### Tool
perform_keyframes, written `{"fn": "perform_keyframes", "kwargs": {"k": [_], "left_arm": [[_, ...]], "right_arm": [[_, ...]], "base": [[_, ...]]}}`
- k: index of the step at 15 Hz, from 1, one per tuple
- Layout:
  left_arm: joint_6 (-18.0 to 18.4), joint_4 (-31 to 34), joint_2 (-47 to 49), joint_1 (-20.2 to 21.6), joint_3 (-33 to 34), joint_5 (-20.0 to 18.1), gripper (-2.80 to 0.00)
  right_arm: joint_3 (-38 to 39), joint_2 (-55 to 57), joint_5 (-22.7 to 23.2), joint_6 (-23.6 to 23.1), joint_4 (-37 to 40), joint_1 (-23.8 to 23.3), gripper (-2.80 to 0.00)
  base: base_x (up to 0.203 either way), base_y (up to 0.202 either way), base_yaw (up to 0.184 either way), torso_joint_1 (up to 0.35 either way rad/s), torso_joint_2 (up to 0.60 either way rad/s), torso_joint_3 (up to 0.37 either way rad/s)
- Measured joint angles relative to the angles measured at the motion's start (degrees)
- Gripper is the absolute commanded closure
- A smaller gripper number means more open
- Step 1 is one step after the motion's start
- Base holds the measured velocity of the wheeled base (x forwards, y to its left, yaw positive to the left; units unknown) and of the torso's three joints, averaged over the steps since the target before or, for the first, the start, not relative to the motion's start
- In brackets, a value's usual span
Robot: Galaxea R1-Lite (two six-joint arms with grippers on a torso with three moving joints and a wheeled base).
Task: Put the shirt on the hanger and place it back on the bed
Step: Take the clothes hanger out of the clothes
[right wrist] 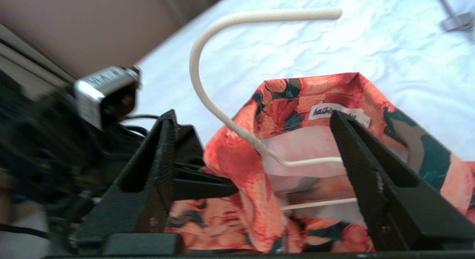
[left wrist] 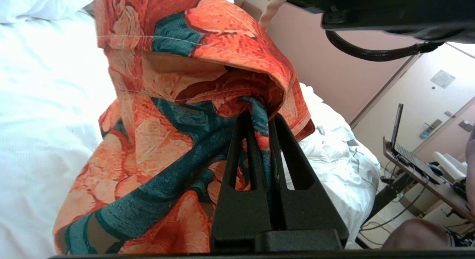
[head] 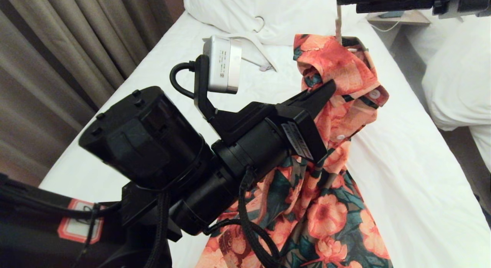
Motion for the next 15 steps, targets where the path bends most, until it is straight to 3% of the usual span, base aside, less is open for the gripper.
{"fn": "perform_keyframes", "kwargs": {"k": [7,8,15], "left_arm": [[0.01,-0.07,0.00,-0.09,0.00,0.00,0.00],[0.02,-0.07,0.00,-0.09,0.00,0.00,0.00],[0.16,-0.12,-0.04,-0.09,0.12,-0.03,0.00]], "right_arm": [[0.44,2.59,-5.21,-6.12,-0.69,3.31,-2.80],[0.47,3.02,-6.05,-6.63,-0.72,3.77,0.00],[2.36,4.14,-8.95,-6.42,-6.79,4.72,0.00]], "base": [[0.000,0.000,0.000,0.000,0.00,0.000],[0.000,0.000,0.000,0.000,0.00,0.000],[0.000,0.000,0.000,0.000,0.00,0.000]]}}
